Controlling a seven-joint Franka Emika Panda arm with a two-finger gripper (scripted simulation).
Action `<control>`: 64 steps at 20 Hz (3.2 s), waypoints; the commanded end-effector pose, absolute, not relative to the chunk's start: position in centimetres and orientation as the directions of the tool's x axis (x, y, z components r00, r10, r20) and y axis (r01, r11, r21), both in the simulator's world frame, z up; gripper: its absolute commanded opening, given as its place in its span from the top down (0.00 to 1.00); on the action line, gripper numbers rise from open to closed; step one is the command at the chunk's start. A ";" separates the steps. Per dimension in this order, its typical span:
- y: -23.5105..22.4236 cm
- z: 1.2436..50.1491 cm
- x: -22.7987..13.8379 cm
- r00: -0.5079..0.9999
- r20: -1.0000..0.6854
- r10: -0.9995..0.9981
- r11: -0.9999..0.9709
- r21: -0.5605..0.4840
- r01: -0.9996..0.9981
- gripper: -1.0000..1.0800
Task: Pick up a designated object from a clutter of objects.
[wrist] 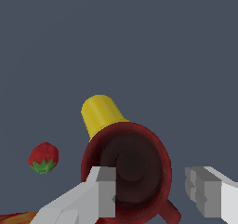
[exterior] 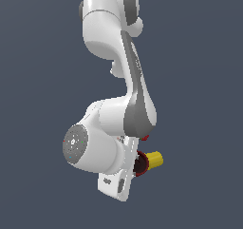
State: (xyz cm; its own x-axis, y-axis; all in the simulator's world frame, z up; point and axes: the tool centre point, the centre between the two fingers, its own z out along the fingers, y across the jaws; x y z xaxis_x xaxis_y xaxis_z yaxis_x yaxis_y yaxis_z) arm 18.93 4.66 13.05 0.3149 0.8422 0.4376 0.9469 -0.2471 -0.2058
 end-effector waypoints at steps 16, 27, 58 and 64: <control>5.0 9.8 20.6 0.148 0.552 0.821 -0.095 -0.123 0.988 0.38; 6.5 7.5 20.4 0.148 0.551 0.821 -0.095 -0.123 0.988 0.38; 6.4 11.1 17.7 0.148 0.550 0.822 -0.096 -0.122 0.988 1.00; 6.2 14.6 15.3 0.148 0.549 0.823 -0.096 -0.122 0.988 1.00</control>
